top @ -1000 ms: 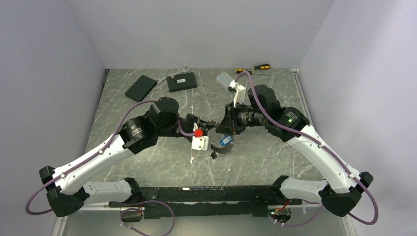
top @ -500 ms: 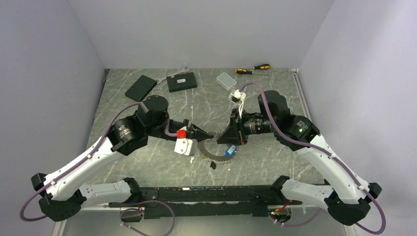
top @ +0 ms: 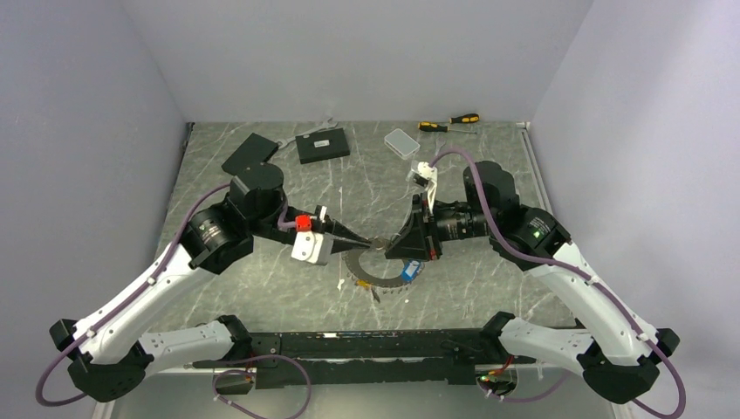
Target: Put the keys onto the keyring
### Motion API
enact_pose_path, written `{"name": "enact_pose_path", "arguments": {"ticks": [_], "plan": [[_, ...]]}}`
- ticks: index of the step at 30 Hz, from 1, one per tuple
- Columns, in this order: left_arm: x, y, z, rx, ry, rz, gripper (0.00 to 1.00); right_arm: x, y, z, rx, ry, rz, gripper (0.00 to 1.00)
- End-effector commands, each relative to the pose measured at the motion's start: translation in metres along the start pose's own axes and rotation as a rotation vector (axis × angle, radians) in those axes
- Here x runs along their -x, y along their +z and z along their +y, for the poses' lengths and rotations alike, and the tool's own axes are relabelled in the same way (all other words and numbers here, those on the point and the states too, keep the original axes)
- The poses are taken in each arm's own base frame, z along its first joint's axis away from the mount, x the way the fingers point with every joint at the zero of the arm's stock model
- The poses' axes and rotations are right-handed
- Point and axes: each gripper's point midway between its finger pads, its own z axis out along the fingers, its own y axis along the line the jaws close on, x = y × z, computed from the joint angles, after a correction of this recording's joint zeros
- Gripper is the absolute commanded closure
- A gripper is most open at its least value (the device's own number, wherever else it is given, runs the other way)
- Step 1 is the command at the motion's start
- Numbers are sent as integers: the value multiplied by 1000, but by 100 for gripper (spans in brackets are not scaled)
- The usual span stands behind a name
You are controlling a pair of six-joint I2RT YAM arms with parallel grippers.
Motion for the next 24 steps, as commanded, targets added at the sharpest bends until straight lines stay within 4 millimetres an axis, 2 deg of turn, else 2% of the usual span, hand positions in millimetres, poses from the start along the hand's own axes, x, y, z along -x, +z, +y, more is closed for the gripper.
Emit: {"name": "enact_pose_path", "arguments": {"ticks": [1,3,4,5,10,14,20,24], "plan": [[6,-6,16,100,13,-5,60,22,-5,0,-35,-47,-66,100],[8,-8,26,164,16,-18,34,25,-5,-10,-104,-9,-62,100],[8,-9,29,187,17,-16,27,25,-5,-14,-130,11,-58,100],[6,-9,31,202,13,-9,26,26,-5,-18,-154,21,-60,100],[-12,-5,38,213,-54,62,28,29,-9,-22,-194,33,-86,100],[-17,0,42,226,-97,55,37,30,-10,-23,-211,43,-83,100],[-32,12,45,229,-119,86,37,30,-11,-24,-219,64,-74,100],[-36,20,46,218,-128,105,42,30,-11,-25,-231,81,-70,100]]}}
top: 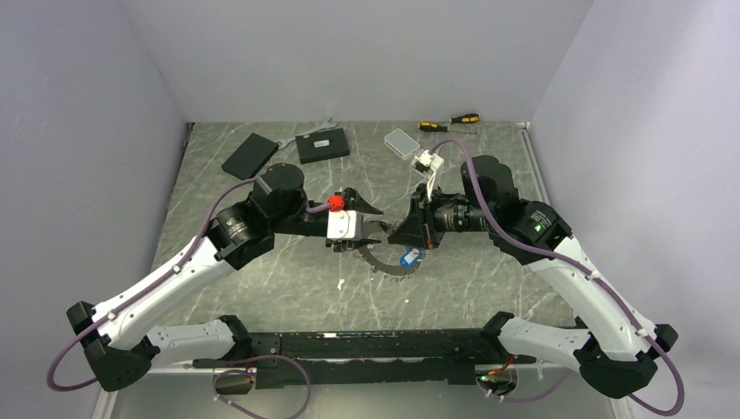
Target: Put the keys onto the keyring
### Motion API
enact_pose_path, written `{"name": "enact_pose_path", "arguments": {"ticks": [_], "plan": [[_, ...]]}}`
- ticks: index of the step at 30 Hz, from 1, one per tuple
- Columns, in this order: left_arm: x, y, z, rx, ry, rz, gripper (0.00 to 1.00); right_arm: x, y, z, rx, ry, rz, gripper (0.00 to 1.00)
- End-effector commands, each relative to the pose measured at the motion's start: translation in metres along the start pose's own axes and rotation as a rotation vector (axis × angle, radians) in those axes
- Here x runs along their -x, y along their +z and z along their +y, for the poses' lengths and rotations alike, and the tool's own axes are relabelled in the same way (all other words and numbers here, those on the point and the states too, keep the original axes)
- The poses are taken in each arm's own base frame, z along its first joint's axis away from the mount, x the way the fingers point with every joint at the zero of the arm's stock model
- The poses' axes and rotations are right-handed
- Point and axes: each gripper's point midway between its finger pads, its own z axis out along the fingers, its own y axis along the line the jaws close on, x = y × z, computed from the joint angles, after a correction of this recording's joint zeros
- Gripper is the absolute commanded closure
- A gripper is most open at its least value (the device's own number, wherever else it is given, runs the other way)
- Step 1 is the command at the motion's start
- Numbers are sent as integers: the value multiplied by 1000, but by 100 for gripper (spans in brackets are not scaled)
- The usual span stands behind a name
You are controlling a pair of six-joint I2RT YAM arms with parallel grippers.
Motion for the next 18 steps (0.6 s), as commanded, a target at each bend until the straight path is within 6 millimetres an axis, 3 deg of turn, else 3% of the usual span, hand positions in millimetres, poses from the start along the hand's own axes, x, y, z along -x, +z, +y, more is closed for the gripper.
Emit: {"name": "enact_pose_path", "arguments": {"ticks": [1,8,18], "plan": [[8,8,6,17,4,-4,45,22,-9,9,-2,-7,-67,100],[8,19,6,11,27,13,59,18,-7,6,-8,8,-57,100],[4,20,8,34,38,55,58,15,-4,4,-9,14,-44,100]]}}
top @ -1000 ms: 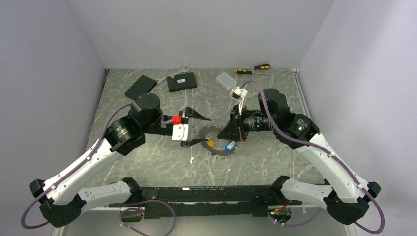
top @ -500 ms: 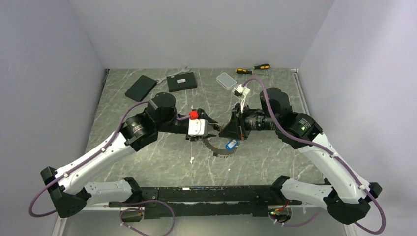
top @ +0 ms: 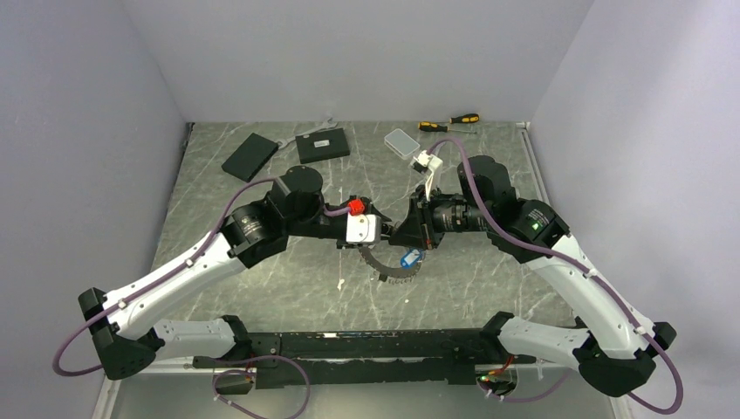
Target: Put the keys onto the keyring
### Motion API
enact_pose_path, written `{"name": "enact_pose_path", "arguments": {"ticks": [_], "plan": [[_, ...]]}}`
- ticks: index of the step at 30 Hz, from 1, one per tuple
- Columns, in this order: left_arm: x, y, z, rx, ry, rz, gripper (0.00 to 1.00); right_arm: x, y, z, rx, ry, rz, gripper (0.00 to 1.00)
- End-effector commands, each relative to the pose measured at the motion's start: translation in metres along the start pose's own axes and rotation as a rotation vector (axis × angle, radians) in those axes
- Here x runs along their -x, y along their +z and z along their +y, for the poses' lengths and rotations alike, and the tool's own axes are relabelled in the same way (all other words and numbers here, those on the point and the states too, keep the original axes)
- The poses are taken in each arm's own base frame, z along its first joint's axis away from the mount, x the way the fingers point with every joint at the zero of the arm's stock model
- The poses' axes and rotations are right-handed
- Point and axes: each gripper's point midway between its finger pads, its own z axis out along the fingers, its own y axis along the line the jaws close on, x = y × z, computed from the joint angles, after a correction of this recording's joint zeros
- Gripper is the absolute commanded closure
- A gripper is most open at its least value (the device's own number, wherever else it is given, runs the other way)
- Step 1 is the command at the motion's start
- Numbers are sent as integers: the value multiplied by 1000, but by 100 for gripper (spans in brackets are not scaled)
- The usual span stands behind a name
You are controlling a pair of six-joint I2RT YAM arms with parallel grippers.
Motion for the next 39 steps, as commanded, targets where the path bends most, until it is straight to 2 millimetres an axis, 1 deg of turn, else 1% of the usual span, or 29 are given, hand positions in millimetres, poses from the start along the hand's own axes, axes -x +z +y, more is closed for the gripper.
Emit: {"name": "enact_pose_path", "arguments": {"ticks": [1,3,6,8,10,14,16,18,20,25,27,29,33,37,39], "plan": [[16,-5,11,41,35,-11,58,19,-5,8,16,-22,-65,100],[16,-5,10,41,35,-8,60,18,-4,7,15,-22,-60,100],[14,-5,9,33,34,5,68,18,-3,7,18,-22,-59,100],[14,-5,8,23,37,12,76,18,-3,7,17,-21,-59,100],[13,-5,6,12,39,15,81,17,-3,7,15,-23,-54,100],[12,-5,2,-11,44,23,87,15,-2,5,9,-31,-43,100],[13,-5,-3,-43,48,18,89,13,-2,3,7,-45,-35,100],[15,-6,-14,-99,51,0,89,10,-1,1,11,-78,-26,100],[25,-8,-28,-173,52,-47,89,5,-1,0,22,-122,-24,100],[41,-16,-52,-298,59,-125,96,-8,-1,-3,53,-255,-27,100],[46,-20,-63,-366,46,-151,97,-12,-3,-3,64,-300,-41,100],[49,-23,-74,-431,19,-168,100,-13,-4,-3,75,-375,-64,100],[47,-22,-86,-501,-54,-169,100,-11,-8,-7,50,-445,-108,100],[40,-18,-90,-525,-124,-153,100,-10,-8,-17,2,-479,-119,100],[37,-15,-90,-515,-156,-146,100,-11,-6,-22,-18,-480,-111,97]]}}
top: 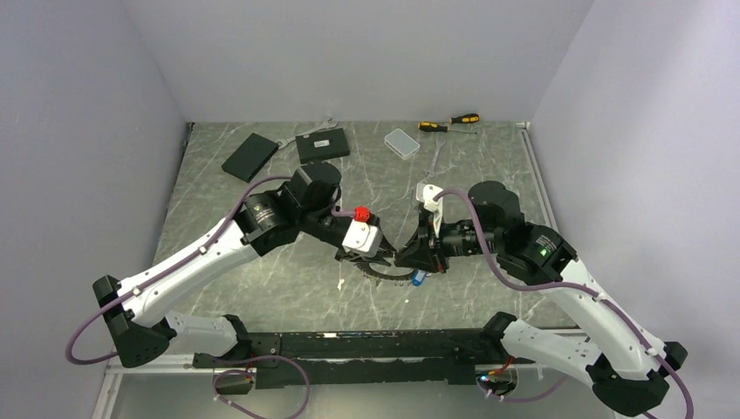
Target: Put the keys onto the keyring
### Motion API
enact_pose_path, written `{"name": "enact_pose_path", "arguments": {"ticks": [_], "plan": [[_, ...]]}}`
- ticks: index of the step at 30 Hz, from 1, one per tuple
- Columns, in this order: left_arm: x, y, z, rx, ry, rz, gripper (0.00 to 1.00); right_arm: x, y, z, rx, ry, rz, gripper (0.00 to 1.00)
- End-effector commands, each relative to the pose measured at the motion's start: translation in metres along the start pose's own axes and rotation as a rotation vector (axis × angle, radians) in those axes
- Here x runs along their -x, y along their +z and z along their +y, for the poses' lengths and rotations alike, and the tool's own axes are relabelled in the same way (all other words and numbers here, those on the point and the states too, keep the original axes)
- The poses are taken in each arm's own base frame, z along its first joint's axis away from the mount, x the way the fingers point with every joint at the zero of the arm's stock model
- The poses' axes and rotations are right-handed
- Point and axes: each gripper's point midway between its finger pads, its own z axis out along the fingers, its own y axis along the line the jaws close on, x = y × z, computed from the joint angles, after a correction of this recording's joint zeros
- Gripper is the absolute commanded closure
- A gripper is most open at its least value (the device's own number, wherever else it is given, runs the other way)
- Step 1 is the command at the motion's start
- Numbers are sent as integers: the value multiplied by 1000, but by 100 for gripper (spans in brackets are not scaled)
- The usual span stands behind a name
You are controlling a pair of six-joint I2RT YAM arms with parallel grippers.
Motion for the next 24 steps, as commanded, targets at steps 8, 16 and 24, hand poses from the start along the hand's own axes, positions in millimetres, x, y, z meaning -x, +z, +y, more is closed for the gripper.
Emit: {"name": "enact_pose_path", "arguments": {"ticks": [8,16,24], "plan": [[20,5,-21,-80,-236,-118,100,0,-4,-54,-255,-78,2,54],[29,-2,1,-33,-361,-214,100,4,-10,-49,-264,-130,-72,46],[36,-5,7,-67,-437,-272,100,19,-16,-32,-209,-263,-213,41]]}}
